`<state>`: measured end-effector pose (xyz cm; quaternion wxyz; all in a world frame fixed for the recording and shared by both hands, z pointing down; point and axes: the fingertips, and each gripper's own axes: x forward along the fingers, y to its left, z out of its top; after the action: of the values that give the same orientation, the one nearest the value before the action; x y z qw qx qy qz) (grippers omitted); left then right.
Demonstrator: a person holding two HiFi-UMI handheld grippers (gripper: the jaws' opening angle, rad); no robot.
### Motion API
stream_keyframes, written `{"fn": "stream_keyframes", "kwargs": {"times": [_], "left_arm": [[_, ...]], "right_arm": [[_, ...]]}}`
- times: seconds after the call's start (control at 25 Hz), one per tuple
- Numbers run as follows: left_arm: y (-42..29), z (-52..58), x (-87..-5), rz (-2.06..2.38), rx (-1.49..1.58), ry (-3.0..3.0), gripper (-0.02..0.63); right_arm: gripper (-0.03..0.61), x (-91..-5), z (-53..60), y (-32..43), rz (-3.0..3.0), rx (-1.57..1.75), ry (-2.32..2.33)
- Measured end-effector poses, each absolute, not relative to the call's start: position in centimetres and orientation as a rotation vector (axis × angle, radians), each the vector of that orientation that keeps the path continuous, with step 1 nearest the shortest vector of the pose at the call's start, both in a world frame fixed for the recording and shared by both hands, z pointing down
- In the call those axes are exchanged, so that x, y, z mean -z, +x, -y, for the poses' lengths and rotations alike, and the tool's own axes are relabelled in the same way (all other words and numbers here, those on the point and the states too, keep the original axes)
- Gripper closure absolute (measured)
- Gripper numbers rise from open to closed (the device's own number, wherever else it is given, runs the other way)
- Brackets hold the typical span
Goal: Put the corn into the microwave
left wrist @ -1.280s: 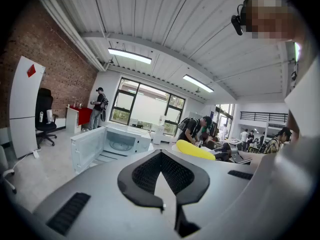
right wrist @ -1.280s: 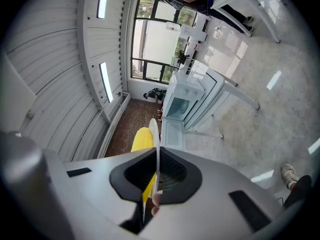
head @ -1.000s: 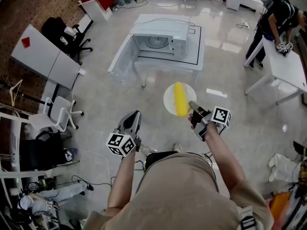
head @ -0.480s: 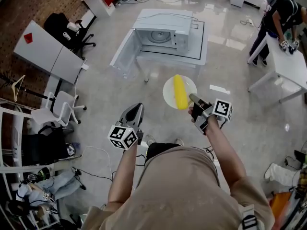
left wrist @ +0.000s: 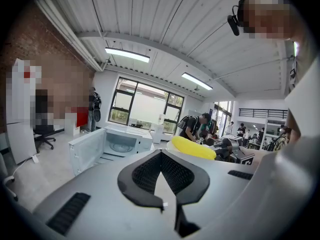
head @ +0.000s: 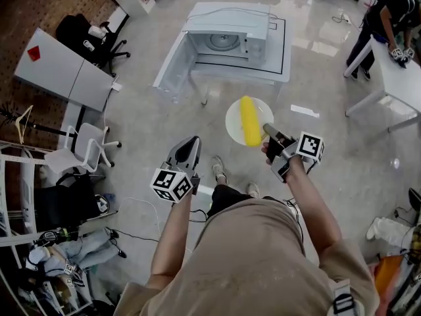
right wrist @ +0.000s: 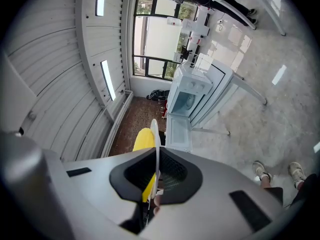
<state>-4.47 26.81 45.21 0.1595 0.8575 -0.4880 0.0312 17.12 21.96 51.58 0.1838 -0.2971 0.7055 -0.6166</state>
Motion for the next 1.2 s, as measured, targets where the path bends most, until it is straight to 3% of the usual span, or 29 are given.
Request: {"fn": "stream_keyframes", "kwargs": {"times": [0.68,1.2], "left_arm": [[-12.3,-11.4,-46.8,1.157,-0.133,2.544,0.607],[-15.7,-5.7,-48.0,0.960,-0.154,2.636,0.607]], "right_arm": [[0.563,-50.4,-11.3,8.7,-1.896,1.623,-0.963],[0.563,-52.3,-6.5,3.8,-1.807,1.582,-1.068]]}}
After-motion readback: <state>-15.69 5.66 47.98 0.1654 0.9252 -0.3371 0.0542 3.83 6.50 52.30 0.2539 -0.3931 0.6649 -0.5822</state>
